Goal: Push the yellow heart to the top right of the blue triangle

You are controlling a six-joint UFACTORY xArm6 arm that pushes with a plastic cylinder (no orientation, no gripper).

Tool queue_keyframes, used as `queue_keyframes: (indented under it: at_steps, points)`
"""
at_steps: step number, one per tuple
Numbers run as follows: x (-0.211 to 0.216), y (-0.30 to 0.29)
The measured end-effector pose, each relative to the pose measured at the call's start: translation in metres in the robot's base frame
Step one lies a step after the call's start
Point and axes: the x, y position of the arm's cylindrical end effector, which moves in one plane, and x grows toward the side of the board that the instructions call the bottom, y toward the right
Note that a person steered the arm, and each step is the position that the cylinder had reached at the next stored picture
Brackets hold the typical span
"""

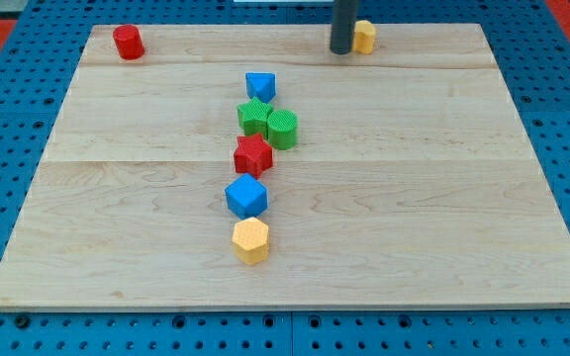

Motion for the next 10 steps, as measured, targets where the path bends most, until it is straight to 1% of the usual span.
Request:
queue_keyframes:
  at_steps: [1, 2, 3, 4, 5, 6, 7, 8, 9, 10]
  points:
    - [0.000, -0.050]
    - [0.000, -0.082]
    - [0.008, -0.056]
    - [0.050, 0.024]
    - [0.037, 0.092]
    - [-0.016, 0.106]
    - [-0.038, 0.079]
    - [-0.036, -0.026]
    - [-0.008, -0.066]
    - [-0.033, -0.013]
